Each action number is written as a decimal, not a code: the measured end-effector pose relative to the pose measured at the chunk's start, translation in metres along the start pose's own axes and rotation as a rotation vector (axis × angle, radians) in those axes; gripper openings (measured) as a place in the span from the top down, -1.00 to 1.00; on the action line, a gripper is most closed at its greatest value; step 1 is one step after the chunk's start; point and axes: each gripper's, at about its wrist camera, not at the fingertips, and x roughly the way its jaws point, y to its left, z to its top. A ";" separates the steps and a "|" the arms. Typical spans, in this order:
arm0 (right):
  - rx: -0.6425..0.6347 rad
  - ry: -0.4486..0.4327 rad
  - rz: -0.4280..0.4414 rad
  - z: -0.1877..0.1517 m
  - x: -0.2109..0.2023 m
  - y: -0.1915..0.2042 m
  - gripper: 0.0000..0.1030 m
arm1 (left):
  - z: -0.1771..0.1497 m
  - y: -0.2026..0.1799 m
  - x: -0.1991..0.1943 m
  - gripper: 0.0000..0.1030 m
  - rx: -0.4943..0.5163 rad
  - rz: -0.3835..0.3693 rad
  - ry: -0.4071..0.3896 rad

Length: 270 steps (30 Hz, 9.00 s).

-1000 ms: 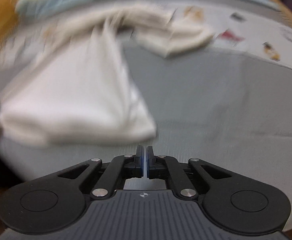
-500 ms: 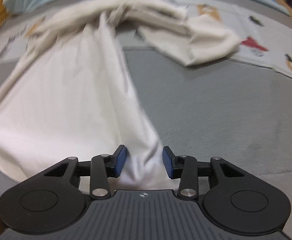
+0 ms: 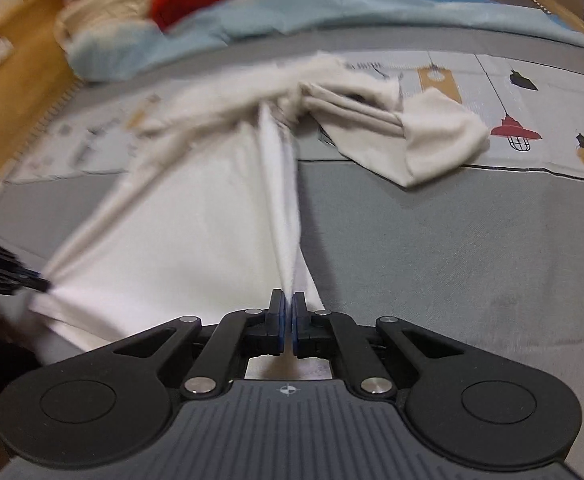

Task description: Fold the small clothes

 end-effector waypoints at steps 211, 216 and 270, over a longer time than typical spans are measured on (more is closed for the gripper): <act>1.251 -0.637 -0.484 0.021 0.041 -0.293 0.34 | 0.230 0.072 0.102 0.53 -0.280 0.264 -0.049; 1.177 -0.590 -0.590 0.029 0.054 -0.295 0.38 | 0.230 0.072 0.102 0.52 -0.275 0.262 -0.049; 1.012 -0.768 -0.499 0.084 0.016 -0.267 0.82 | 0.228 0.063 0.102 0.49 -0.221 0.298 -0.069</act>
